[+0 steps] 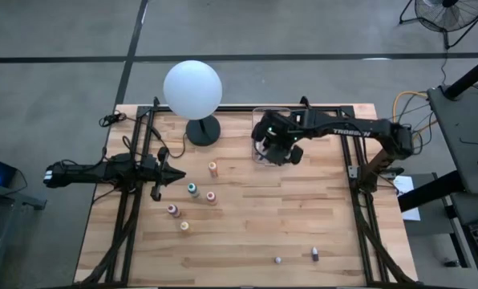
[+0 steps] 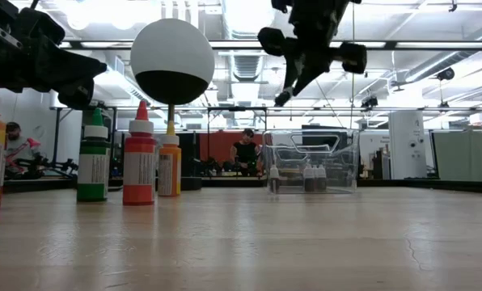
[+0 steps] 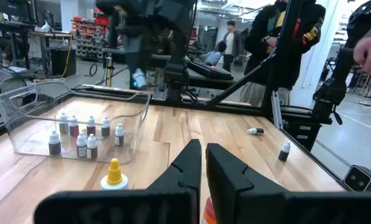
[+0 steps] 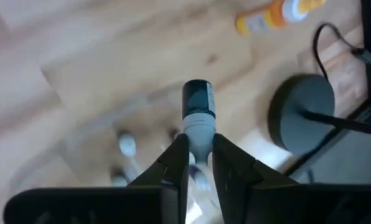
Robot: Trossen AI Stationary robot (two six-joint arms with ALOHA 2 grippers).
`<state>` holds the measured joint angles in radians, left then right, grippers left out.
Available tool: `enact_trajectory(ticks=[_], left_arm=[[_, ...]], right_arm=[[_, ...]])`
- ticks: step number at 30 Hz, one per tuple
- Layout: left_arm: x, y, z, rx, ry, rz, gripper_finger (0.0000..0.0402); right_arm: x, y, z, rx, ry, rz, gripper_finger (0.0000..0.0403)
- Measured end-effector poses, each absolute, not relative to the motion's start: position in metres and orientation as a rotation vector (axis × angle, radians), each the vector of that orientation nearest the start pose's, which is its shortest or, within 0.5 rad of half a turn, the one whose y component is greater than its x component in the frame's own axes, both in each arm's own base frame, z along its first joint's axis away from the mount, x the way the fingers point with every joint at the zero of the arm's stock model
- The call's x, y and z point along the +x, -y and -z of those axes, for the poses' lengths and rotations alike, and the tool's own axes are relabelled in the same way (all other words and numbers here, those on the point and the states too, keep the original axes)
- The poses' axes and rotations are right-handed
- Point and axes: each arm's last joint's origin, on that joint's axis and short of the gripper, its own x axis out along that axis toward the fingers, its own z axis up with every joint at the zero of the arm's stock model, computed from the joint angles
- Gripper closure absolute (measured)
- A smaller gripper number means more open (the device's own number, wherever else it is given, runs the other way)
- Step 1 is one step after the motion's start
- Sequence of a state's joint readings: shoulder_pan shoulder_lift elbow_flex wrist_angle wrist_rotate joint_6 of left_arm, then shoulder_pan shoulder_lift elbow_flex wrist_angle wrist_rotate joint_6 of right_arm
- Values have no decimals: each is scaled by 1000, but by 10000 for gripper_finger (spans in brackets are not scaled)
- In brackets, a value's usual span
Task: Pick & Place food coloring
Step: Put the small black food coloring bottle into the transparent bin
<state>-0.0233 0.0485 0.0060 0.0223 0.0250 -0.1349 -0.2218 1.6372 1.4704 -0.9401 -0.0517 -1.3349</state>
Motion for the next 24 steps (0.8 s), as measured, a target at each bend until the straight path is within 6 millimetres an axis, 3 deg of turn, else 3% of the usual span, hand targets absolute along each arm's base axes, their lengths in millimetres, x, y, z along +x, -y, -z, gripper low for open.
enact_trajectory(ticks=[16,24], left_arm=[[100,3,-164,-135,-23,47,401],[100,3,-164,-135,-23,47,401]], right_arm=[[304,134,-292,-1339,-1151,-627,356],[313,166,-262,-1335,-1226,-653,356]])
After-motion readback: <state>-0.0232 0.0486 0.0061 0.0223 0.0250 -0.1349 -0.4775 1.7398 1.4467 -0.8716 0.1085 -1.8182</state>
